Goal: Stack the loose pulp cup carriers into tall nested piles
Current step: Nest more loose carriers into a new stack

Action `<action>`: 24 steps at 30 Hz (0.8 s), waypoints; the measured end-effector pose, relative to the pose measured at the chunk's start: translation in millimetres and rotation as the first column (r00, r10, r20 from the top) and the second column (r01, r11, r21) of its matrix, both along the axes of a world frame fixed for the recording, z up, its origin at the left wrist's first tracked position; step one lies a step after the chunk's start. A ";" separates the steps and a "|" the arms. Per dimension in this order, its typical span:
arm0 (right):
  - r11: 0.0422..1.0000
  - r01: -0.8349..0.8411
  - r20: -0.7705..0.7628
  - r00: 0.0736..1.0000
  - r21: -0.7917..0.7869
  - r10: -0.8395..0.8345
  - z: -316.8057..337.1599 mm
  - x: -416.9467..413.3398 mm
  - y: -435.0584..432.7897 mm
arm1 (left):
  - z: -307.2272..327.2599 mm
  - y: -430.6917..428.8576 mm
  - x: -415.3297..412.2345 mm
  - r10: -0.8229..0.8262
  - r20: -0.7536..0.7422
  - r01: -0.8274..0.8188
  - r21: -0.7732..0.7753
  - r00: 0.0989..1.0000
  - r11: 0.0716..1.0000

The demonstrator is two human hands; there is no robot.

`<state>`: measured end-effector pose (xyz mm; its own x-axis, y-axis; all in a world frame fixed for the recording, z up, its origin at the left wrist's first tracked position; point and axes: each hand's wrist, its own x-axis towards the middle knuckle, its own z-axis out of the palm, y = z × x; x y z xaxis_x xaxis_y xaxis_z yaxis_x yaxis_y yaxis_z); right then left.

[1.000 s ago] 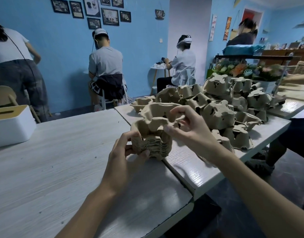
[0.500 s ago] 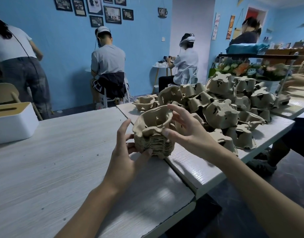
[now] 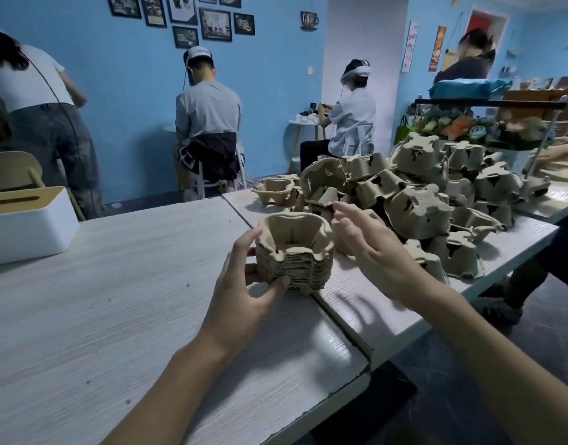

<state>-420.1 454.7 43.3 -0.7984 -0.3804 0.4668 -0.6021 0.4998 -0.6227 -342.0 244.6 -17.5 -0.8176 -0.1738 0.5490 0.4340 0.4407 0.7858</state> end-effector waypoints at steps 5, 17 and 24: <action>0.893 0.351 -0.187 0.933 0.281 -0.308 -10.3 4.7 47.3 | -3.6 -0.5 -2.0 0.006 0.036 -0.006 -0.012 0.999 1.000; 0.869 0.154 0.001 0.985 0.471 -0.174 -15.2 5.4 49.9 | 8.6 -8.6 6.0 0.049 0.040 -0.049 0.002 0.998 0.999; 0.993 0.106 0.010 0.994 0.046 -0.106 -18.3 -2.0 42.9 | 8.0 -28.5 16.5 0.050 0.106 -0.047 -0.030 0.993 0.998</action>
<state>-422.1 497.6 25.0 -0.8410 -0.3138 0.4406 -0.5365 0.5886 -0.6047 -325.5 216.1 -9.5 -0.8626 -0.2005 0.4645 0.3264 0.4810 0.8137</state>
